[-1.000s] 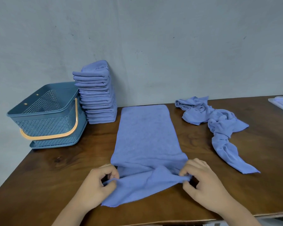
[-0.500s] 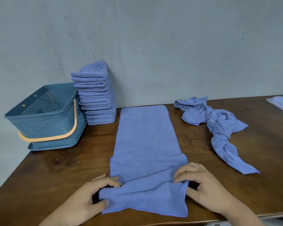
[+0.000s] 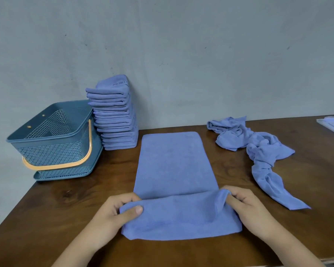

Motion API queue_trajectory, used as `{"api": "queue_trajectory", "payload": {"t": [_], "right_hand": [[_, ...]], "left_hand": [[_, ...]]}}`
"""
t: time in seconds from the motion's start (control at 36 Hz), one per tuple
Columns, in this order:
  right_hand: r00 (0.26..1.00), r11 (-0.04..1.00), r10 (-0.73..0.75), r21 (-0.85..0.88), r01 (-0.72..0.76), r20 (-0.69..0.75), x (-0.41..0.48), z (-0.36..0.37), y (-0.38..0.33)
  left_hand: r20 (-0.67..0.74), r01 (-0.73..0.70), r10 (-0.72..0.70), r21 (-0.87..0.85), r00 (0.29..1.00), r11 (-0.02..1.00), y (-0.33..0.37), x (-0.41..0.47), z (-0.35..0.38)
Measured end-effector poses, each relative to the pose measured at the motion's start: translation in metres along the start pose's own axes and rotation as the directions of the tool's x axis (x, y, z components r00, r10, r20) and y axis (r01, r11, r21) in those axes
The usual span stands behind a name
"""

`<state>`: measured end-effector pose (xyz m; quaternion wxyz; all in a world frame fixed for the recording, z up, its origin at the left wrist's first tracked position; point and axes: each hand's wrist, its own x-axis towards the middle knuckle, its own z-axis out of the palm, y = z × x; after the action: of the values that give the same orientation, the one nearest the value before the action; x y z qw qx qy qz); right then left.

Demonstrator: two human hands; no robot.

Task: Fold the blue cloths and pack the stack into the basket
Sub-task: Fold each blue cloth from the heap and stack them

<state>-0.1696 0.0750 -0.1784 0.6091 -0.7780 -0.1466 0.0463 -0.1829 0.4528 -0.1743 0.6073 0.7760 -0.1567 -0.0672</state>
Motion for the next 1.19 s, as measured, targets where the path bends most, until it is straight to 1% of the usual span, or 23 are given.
{"api": "queue_trajectory", "payload": {"t": [0.06, 0.11, 0.17, 0.22, 0.25, 0.28, 0.33, 0.39, 0.44, 0.47, 0.53, 0.58, 0.64, 0.72, 0.83, 0.89, 0.97, 1.03, 1.08, 1.14, 1.19], "right_hand": [[0.998, 0.998, 0.025, 0.062, -0.022, -0.054, 0.013, -0.002, -0.004], [0.991, 0.986, 0.093, 0.148, -0.078, -0.099, 0.033, -0.004, -0.007], [0.978, 0.962, 0.180, 0.226, -0.153, -0.104, 0.062, -0.007, -0.004], [0.949, 0.958, 0.253, 0.183, -0.219, -0.186, 0.094, -0.011, 0.007], [0.936, 0.962, 0.270, 0.109, -0.251, -0.227, 0.108, -0.013, 0.013], [0.929, 0.959, 0.277, 0.005, -0.285, -0.247, 0.118, -0.013, 0.017], [0.922, 0.930, 0.292, -0.151, -0.336, -0.256, 0.130, -0.010, 0.024], [0.921, 0.892, 0.272, -0.286, -0.351, -0.279, 0.127, -0.007, 0.027], [0.937, 0.835, 0.172, -0.459, -0.303, -0.305, 0.120, -0.003, 0.039], [0.946, 0.791, 0.106, -0.551, -0.267, -0.306, 0.115, -0.001, 0.048], [0.957, 0.707, -0.032, -0.683, -0.181, -0.287, 0.107, 0.005, 0.058], [0.961, 0.638, -0.102, -0.758, -0.136, -0.258, 0.097, 0.011, 0.061], [0.963, 0.589, -0.117, -0.797, -0.130, -0.244, 0.090, 0.014, 0.062], [0.967, 0.565, -0.119, -0.816, -0.121, -0.226, 0.074, 0.014, 0.062], [0.966, 0.557, -0.118, -0.821, -0.126, -0.228, 0.045, 0.011, 0.064], [0.968, 0.560, -0.120, -0.820, -0.119, -0.222, 0.029, 0.011, 0.063], [0.971, 0.580, -0.085, -0.803, -0.133, -0.222, 0.011, 0.010, 0.060], [0.970, 0.598, -0.055, -0.786, -0.156, -0.235, 0.008, 0.006, 0.056], [0.970, 0.618, -0.039, -0.769, -0.166, -0.240, 0.012, -0.001, 0.051], [0.969, 0.651, -0.050, -0.744, -0.152, -0.241, 0.023, -0.010, 0.047], [0.963, 0.723, -0.057, -0.675, -0.143, -0.264, 0.039, -0.018, 0.043]], "left_hand": [[-0.017, 0.040, -0.042, -0.122, 0.999, 0.992, 0.006, 0.015, -0.001], [-0.043, 0.091, -0.102, -0.205, 0.994, 0.975, 0.010, 0.036, -0.002], [-0.146, 0.137, -0.180, -0.263, 0.973, 0.955, 0.007, 0.066, -0.006], [-0.268, 0.216, -0.316, -0.343, 0.910, 0.914, -0.001, 0.099, -0.012], [-0.316, 0.280, -0.395, -0.354, 0.862, 0.893, -0.008, 0.113, -0.014], [-0.362, 0.340, -0.445, -0.319, 0.819, 0.885, -0.013, 0.124, -0.016], [-0.446, 0.424, -0.430, -0.120, 0.785, 0.898, -0.022, 0.134, -0.013], [-0.513, 0.416, -0.318, 0.084, 0.797, 0.906, -0.026, 0.131, -0.003], [-0.541, 0.351, -0.166, 0.259, 0.825, 0.900, -0.036, 0.121, 0.007], [-0.542, 0.319, -0.090, 0.346, 0.836, 0.882, -0.041, 0.115, 0.012], [-0.507, 0.275, 0.030, 0.516, 0.861, 0.811, -0.053, 0.106, 0.017], [-0.436, 0.238, 0.078, 0.624, 0.897, 0.744, -0.059, 0.098, 0.022], [-0.398, 0.217, 0.089, 0.659, 0.913, 0.721, -0.059, 0.090, 0.025], [-0.381, 0.193, 0.111, 0.674, 0.918, 0.713, -0.058, 0.075, 0.027], [-0.368, 0.189, 0.099, 0.667, 0.924, 0.721, -0.053, 0.048, 0.039], [-0.364, 0.195, 0.068, 0.637, 0.929, 0.745, -0.048, 0.033, 0.045], [-0.343, 0.209, 0.007, 0.589, 0.939, 0.780, -0.040, 0.018, 0.050], [-0.324, 0.196, -0.002, 0.568, 0.946, 0.799, -0.035, 0.015, 0.047], [-0.309, 0.164, 0.021, 0.560, 0.951, 0.812, -0.032, 0.019, 0.038], [-0.269, 0.117, 0.063, 0.604, 0.961, 0.788, -0.030, 0.030, 0.022], [-0.151, 0.039, 0.087, 0.680, 0.985, 0.732, -0.026, 0.044, 0.008]]}}
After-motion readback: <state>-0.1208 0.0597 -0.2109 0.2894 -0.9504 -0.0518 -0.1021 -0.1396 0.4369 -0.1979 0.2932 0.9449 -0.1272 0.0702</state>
